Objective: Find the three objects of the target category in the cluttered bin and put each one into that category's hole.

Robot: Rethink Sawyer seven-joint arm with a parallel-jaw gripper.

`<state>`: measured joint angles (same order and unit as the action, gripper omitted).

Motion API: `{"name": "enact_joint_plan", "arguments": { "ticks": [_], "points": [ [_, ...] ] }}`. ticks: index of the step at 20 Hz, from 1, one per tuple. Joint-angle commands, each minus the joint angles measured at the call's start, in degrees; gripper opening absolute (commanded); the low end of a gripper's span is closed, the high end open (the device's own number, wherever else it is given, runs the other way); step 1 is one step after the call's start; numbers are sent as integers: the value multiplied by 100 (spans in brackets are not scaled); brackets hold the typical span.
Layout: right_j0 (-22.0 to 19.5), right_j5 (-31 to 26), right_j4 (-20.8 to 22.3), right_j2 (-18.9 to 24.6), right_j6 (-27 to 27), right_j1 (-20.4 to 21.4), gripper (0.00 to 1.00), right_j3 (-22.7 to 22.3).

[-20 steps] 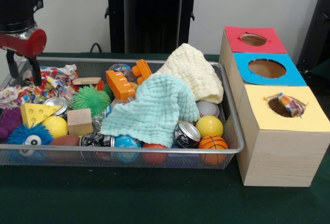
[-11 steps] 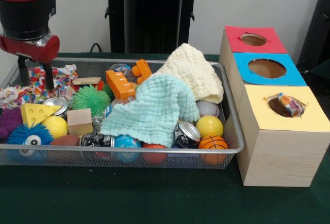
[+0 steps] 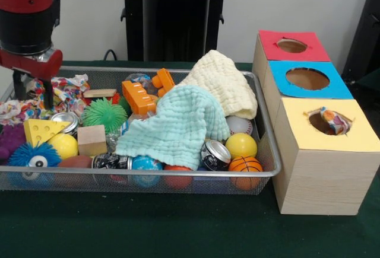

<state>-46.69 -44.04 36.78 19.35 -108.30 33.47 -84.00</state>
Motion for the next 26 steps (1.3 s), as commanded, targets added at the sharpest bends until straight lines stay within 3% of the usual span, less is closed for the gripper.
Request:
{"name": "enact_joint_plan", "arguments": {
  "ticks": [1,7,17,26],
  "points": [
    [67,-142,293,-142,507,95,100,367],
    [98,-283,243,-148,517,141,100,440],
    [31,202,329,-235,217,-341,100,370],
    [79,305,438,-397,185,-604,100,476]
  ]
}}
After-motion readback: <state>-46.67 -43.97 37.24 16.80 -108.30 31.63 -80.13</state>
